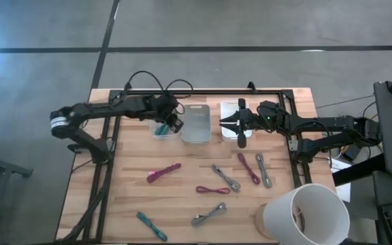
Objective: Pick & Place USB Port
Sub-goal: Put the blue charger cable into the transparent bin
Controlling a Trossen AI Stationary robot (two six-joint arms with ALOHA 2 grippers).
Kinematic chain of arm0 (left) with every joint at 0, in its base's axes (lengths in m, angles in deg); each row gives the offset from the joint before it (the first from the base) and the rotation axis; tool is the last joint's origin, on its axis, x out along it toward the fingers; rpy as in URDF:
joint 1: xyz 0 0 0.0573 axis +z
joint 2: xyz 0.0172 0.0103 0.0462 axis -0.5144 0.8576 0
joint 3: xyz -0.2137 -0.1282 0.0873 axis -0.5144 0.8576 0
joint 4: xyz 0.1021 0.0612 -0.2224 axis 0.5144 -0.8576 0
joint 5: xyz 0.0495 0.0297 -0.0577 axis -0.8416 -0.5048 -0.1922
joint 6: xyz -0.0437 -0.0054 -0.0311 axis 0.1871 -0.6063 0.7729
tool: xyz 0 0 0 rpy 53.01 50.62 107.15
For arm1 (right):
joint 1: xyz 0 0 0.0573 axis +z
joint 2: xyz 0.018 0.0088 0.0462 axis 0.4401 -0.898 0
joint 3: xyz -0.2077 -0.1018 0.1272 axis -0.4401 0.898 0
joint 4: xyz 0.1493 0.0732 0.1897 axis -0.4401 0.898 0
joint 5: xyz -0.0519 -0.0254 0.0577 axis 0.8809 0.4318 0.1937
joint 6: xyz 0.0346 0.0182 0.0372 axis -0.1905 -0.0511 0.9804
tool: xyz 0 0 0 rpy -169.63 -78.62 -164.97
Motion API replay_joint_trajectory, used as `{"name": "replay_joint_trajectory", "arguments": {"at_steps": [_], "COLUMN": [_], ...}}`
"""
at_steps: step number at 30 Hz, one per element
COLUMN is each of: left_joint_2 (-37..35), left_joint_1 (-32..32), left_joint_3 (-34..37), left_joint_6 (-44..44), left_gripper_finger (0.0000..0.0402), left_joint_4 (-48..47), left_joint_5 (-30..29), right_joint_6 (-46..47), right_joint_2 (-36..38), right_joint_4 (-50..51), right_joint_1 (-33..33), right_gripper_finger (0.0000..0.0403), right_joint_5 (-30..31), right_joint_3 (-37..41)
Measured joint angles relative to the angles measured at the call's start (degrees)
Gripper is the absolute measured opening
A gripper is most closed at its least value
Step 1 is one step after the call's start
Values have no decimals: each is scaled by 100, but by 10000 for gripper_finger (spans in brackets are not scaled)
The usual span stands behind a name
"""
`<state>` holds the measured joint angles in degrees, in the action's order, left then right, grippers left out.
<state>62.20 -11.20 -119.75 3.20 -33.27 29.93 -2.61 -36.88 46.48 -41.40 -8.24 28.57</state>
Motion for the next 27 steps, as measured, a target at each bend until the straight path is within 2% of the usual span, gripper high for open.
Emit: {"name": "replay_joint_trajectory", "arguments": {"at_steps": [6,16,21,27], "left_joint_2": [-636,-1061,-1057,-1047], "left_joint_1": [-744,-2990,-4085,-5017], "left_joint_3": [145,635,877,1039], "left_joint_6": [-382,-1011,-816,-255], "left_gripper_finger": [108,108,108,108], "left_joint_4": [-55,-133,-151,-114], "left_joint_5": [585,740,737,735], "right_joint_6": [53,125,190,195], "right_joint_2": [0,0,0,0], "right_joint_4": [2,4,7,24], "right_joint_1": [2,2,4,4], "right_gripper_finger": [63,63,63,63], "right_joint_5": [0,0,0,-4], "right_joint_3": [0,0,0,0]}}
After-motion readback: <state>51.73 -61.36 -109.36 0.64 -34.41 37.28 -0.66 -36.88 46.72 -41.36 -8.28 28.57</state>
